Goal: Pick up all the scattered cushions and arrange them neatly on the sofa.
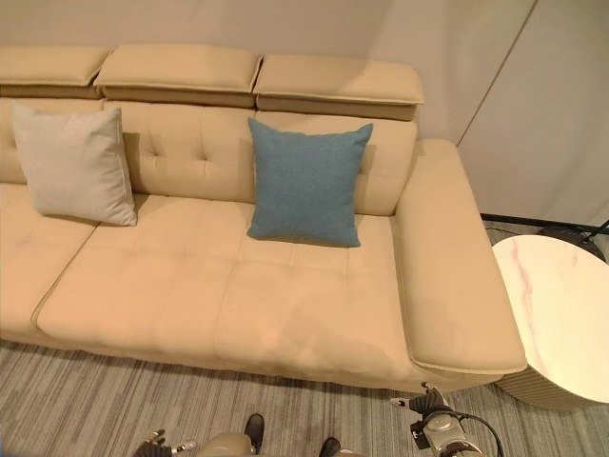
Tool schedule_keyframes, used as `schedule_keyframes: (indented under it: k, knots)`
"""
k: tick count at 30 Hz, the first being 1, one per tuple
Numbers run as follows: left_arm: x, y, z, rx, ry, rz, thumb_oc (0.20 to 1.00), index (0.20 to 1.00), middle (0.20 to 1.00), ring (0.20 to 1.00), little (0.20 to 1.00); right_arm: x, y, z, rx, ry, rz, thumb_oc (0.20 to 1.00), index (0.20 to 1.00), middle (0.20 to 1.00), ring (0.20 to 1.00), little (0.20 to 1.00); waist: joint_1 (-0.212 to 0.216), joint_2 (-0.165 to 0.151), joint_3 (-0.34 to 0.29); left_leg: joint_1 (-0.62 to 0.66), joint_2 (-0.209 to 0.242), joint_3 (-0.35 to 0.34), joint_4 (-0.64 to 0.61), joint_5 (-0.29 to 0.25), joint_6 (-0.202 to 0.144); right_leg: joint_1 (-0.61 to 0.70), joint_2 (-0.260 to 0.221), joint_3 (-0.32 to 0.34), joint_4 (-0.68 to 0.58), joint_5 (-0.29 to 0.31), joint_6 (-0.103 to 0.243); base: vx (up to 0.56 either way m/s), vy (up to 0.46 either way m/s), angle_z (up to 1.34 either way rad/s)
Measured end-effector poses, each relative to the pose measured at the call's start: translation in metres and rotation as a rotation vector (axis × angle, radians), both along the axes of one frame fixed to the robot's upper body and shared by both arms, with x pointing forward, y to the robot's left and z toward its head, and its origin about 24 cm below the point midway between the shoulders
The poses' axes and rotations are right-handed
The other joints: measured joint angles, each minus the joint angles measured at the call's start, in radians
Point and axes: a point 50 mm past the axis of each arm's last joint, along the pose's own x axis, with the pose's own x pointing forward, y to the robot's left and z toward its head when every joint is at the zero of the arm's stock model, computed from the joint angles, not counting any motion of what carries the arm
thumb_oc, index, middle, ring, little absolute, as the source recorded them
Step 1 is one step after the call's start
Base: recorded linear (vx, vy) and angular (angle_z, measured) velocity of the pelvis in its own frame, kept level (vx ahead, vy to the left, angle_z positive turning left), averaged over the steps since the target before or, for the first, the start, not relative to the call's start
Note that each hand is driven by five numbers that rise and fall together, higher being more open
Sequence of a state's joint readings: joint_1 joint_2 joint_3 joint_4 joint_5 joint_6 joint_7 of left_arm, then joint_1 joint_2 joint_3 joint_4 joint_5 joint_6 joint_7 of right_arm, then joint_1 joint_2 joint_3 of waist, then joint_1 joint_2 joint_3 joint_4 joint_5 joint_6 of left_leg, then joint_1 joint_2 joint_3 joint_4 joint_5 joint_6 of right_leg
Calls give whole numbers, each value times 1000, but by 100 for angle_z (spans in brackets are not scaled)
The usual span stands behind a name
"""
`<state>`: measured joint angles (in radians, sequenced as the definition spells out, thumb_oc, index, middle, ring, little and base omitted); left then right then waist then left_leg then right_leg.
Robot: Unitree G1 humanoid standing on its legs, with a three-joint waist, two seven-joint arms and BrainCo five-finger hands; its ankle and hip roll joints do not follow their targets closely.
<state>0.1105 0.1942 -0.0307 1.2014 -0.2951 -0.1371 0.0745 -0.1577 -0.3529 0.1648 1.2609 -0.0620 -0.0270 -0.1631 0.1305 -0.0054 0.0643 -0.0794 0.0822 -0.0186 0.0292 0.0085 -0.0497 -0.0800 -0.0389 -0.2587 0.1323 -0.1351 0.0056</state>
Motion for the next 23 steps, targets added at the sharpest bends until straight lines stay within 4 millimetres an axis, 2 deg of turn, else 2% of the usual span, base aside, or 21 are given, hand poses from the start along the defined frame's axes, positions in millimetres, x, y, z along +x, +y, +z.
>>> schedule_keyframes:
  k: [2,5,7,10,18,23]
  knots:
    - [1,-1,0,-2,-2,-1,1000,1000,1000,1000,1000,-3,-2,0,-8,6,-5,1000,1000,1000,1000,1000,-3,-2,-6,2,1,-13,-4,24,-2,16,7,-3,-30,15,-10,44,-99,0]
    - [1,-1,0,-2,-1,1,1000,1000,1000,1000,1000,-9,-7,-1,-28,17,-17,1000,1000,1000,1000,1000,-4,7,-16,7,2,-21,-10,30,-8,45,17,-4,-85,41,-10,28,-55,1]
    - [3,-1,0,-3,-7,2,1000,1000,1000,1000,1000,-14,-9,-2,-34,26,-22,1000,1000,1000,1000,1000,-3,26,-25,29,-1,-22,-33,32,-11,94,24,-5,-164,79,-2,19,-24,3]
    - [6,-3,0,-6,-15,1,1000,1000,1000,1000,1000,-17,-8,-3,-34,32,-24,1000,1000,1000,1000,1000,-6,35,-29,49,-12,-22,-66,31,-12,128,19,-5,-230,114,6,6,-6,2]
    - [6,-2,0,5,-9,5,1000,1000,1000,1000,1000,-21,-7,-5,-40,46,-34,1000,1000,1000,1000,1000,-6,16,-16,87,-26,-23,-106,31,-10,145,-1,-4,-230,121,25,6,1,0]
    - [5,2,1,14,-7,4,1000,1000,1000,1000,1000,-25,-7,-6,-42,55,-38,1000,1000,1000,1000,1000,-7,15,-10,102,-33,-21,-116,33,-4,155,-9,-3,-230,124,32,0,0,0]
